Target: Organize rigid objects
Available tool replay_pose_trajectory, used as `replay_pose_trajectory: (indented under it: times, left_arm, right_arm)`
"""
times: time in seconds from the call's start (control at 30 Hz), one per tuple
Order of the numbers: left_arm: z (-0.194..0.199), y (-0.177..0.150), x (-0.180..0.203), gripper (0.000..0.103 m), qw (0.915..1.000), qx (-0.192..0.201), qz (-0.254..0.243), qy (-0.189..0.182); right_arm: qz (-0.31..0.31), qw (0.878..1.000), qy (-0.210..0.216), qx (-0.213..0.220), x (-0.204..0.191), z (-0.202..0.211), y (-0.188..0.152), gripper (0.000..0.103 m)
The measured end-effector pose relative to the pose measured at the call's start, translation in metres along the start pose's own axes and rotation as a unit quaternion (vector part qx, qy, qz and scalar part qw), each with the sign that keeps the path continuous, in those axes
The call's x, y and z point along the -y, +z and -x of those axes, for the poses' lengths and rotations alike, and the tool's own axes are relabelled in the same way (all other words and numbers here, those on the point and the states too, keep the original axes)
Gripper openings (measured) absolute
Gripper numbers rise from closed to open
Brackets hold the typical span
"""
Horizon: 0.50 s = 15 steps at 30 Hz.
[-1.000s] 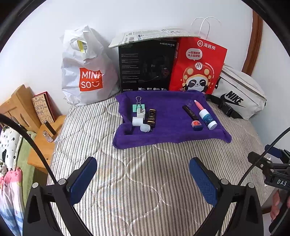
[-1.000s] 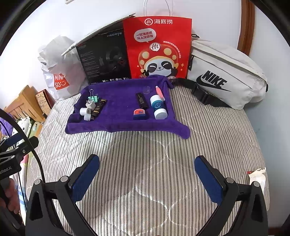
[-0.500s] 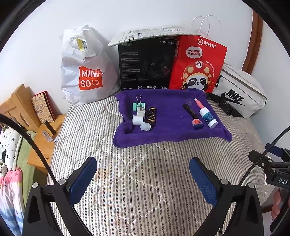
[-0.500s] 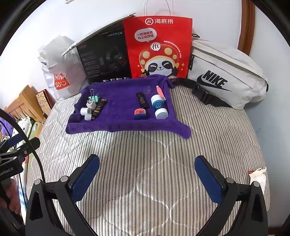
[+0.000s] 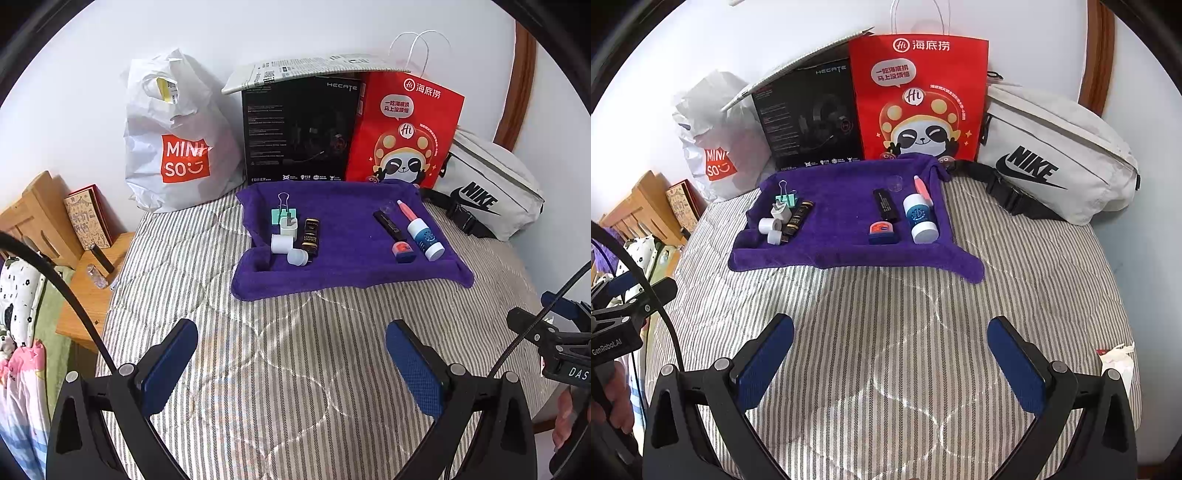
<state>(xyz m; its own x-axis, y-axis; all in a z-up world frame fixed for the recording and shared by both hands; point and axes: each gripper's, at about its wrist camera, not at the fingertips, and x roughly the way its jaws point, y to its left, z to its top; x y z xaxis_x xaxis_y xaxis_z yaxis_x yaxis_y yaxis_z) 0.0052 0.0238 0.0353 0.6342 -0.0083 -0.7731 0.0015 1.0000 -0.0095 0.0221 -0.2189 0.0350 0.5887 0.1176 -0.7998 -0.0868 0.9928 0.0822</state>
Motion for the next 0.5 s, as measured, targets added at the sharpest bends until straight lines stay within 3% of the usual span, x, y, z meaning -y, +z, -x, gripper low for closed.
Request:
replay_pose_trajectory:
  times: [0.5]
  left_arm:
    - [0.0011, -0.0004, -0.0009, 0.103, 1.0000, 0.001, -0.001, 0.004]
  right_arm:
    - [-0.002, 1.000, -0.001, 0.000, -0.0010, 0.0010, 0.0006, 0.103]
